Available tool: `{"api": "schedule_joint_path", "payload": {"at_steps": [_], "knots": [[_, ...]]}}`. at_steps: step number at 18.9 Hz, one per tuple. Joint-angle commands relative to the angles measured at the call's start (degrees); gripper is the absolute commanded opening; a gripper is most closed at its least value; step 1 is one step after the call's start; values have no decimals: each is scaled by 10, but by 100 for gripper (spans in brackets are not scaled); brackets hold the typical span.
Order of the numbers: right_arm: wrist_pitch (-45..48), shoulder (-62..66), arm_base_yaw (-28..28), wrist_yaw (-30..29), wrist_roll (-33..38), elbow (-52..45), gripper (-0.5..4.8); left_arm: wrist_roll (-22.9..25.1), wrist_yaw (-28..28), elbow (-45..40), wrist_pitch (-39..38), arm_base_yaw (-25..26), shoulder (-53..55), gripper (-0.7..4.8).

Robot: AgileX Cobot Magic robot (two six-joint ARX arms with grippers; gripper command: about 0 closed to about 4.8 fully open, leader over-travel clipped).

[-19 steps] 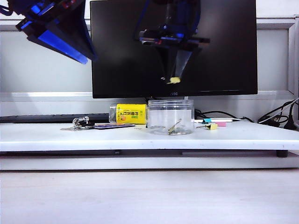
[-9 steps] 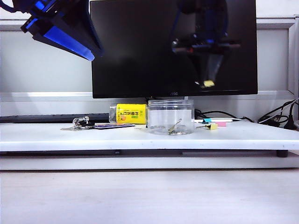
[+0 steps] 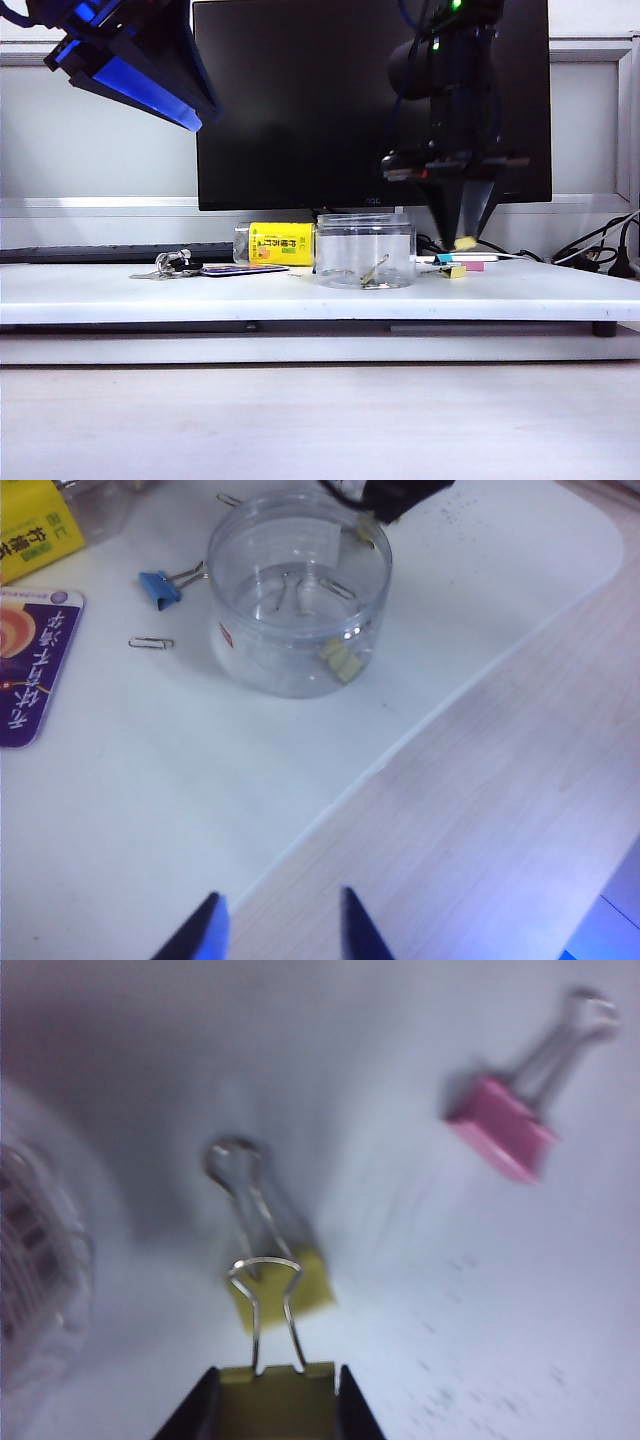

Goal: Take the clips out of the round transparent plastic box and place them on the table.

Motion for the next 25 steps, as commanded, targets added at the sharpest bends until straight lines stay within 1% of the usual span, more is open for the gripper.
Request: {"api": "schedule_joint_path", "payload": {"at_steps": [1,4,5,7,18,19,20,21,23,25], "knots": [[18,-5,0,-3,2,-7,94,-2,3,1,1,-1,-1,156],[16,-5,0,-3,2,-7,97,-2,3,1,-3,-1,-1,156],[14,-5,0,-3,2,-7,125,-2,3,1,-3,-1,-1,156],[8,-5,0,-3,2,-7,149,-2,3,1,-4,-1,-1,156],[4,-15,0,-3,-3,-5,150,-2,3,1,-5,-1,-1,156],[4,-17,0,-1,-3,-5,152,-2,3,1,-5,-1,-1,156],[5,-18,0,2,-3,-5,175,-2,3,1,-4,-1,-1,156],[4,-18,0,5,-3,-5,182,-2,3,1,-3,-1,-1,156],[5,-18,-4,19,-3,-5,181,-2,3,1,-3,-1,-1,156],[6,-18,-11,18,-3,-5,181,-2,7,1,2,-1,-1,156]]}}
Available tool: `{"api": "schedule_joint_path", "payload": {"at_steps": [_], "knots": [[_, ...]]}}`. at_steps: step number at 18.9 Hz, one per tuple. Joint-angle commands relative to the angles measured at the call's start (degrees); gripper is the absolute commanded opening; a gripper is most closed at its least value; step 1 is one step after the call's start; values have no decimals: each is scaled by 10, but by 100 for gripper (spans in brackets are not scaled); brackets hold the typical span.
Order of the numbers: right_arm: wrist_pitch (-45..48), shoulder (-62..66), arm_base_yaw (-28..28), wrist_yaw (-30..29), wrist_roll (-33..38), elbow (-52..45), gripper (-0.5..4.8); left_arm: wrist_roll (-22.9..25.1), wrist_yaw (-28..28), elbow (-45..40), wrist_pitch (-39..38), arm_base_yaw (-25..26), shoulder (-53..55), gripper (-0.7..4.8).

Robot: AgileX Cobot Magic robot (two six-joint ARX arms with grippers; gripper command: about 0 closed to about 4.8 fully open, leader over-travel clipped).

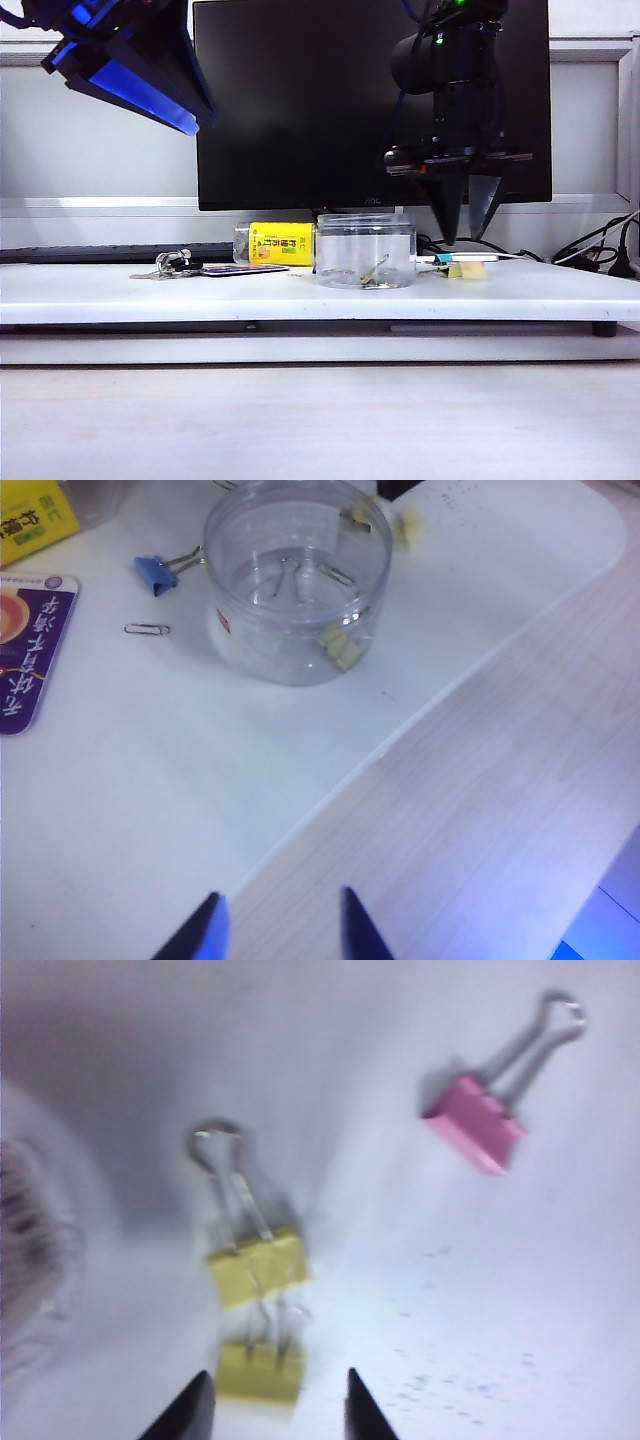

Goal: Take the clips out of the round transparent plastic box and place them on the table.

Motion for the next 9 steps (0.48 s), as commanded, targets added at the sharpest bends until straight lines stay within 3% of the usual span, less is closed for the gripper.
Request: {"api": "schedule_joint_path", "payload": {"at_steps": [1,3,9], "knots": [[3,-4,-10,4,0,2,181,-2,17,1,15,-1,-1,156],[-3,-6,-11,1,0,2,181,-4,40,1,24,-1,-1,156],[-7,-35,-6,-57,0,2,180,-4,39,1,59,-1,-1,156]]}}
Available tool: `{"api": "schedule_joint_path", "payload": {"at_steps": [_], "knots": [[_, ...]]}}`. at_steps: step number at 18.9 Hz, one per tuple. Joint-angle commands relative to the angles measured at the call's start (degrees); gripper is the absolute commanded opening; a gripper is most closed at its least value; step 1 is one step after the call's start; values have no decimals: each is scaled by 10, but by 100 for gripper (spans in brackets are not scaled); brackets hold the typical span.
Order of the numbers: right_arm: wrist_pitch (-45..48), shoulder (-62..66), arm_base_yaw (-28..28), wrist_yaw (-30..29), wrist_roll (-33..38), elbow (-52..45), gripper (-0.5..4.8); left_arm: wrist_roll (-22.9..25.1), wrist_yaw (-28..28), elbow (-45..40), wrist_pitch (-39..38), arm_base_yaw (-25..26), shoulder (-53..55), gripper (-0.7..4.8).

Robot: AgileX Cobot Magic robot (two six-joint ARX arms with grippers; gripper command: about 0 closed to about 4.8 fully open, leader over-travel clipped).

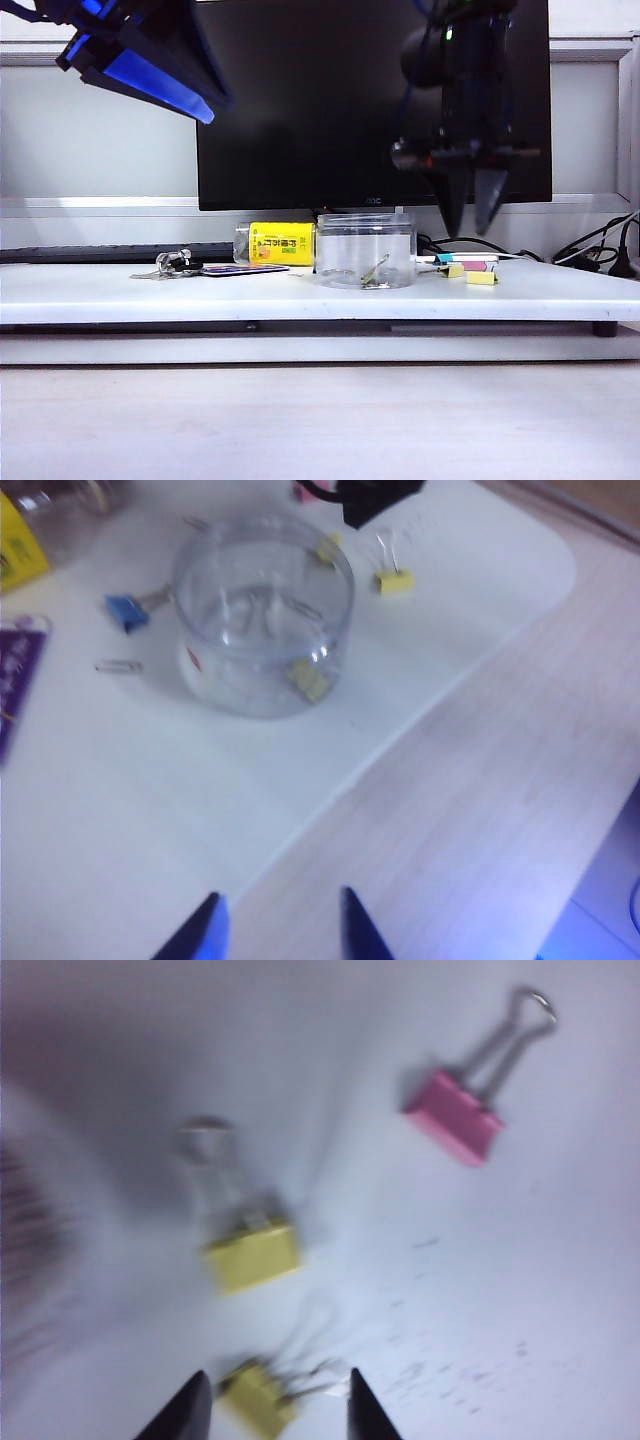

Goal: Take the clips out of the round transparent plastic box and place them on the table.

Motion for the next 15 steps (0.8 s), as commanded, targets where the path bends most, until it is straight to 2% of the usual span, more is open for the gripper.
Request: {"api": "schedule_joint_path", "payload": {"at_steps": [1,5,8,12,15], "knots": [[-7,-28,6,-49,0,2,180,-7,5,1,45,-1,-1,156],[-5,-50,23,-88,0,3,180,-19,30,1,90,-1,11,157],[4,-51,45,-98,0,3,180,-19,28,2,95,-1,33,157],[21,-51,74,-97,0,3,180,-19,-8,2,94,0,52,157],[22,-49,82,-96,1,2,180,-19,-11,2,94,0,51,157]]}}
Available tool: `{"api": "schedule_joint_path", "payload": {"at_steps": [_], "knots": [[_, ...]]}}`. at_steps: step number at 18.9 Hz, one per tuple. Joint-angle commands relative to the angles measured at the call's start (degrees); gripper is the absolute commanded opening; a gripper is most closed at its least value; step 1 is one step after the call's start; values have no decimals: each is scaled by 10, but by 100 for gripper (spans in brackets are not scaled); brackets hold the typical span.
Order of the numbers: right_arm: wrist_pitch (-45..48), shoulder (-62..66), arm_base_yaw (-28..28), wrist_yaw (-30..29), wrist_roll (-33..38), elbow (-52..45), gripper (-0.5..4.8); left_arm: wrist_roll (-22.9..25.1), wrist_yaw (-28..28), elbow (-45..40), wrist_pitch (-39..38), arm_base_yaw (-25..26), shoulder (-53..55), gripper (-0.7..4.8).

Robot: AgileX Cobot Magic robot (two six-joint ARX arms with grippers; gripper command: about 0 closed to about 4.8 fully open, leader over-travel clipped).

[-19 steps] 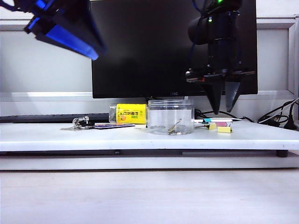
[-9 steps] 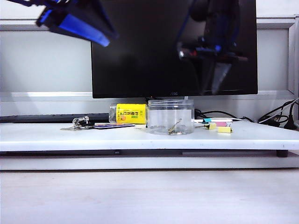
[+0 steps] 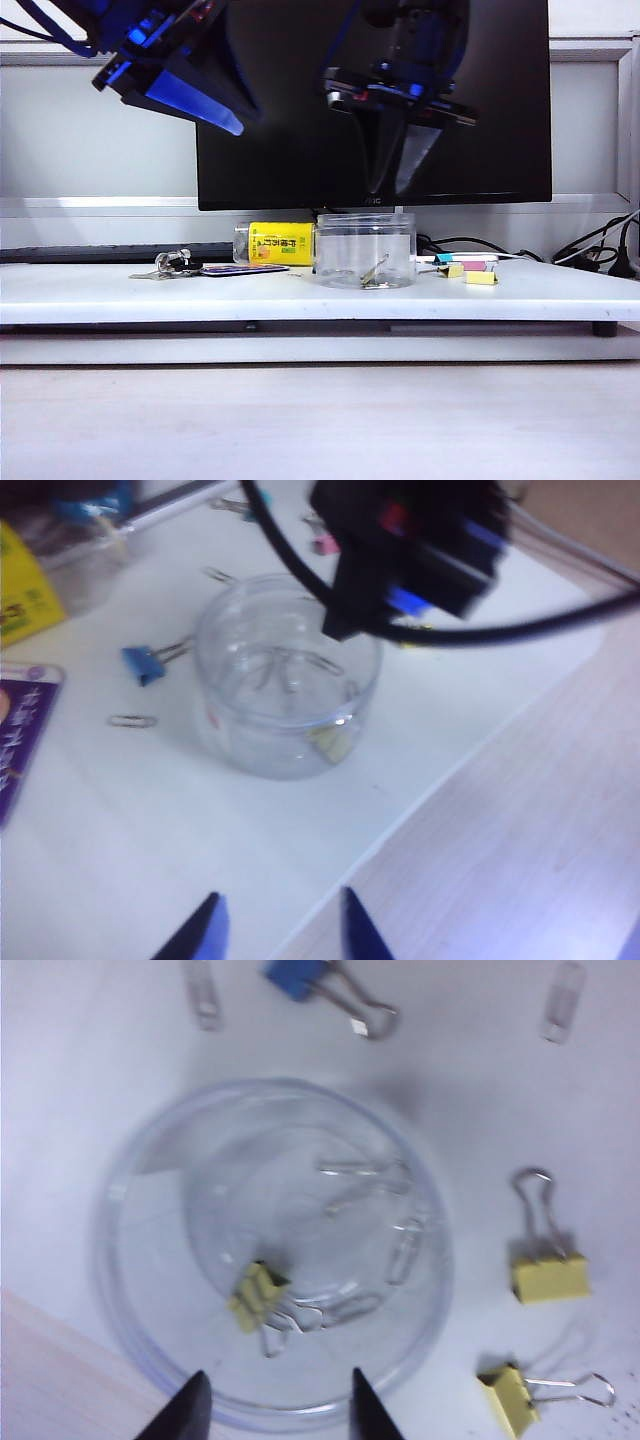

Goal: Take the clips out of the round transparent plastic box and place them on the table.

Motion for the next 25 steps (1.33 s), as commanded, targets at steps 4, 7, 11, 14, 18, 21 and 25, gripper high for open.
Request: {"api": "schedule_joint_path", "payload": {"at_steps": [4,7,11,14,18,21,25], "knots": [[5,-3,6,-3,17,2,180,-9,-1,9,-9,-1,-2,157],[7,-1,6,-47,31,2,180,-9,-1,23,-24,-1,-2,157],[7,14,14,-57,41,2,180,-9,3,43,-47,-1,-2,157],[-17,30,14,-55,41,3,180,-9,3,44,-64,-1,-2,157],[-35,44,14,-22,40,26,176,-9,3,43,-79,-1,-2,157],[-49,50,14,-12,41,54,168,-20,4,43,-82,-1,-2,157],[-56,57,14,-13,43,74,167,-31,43,44,-78,-2,-2,157]]}}
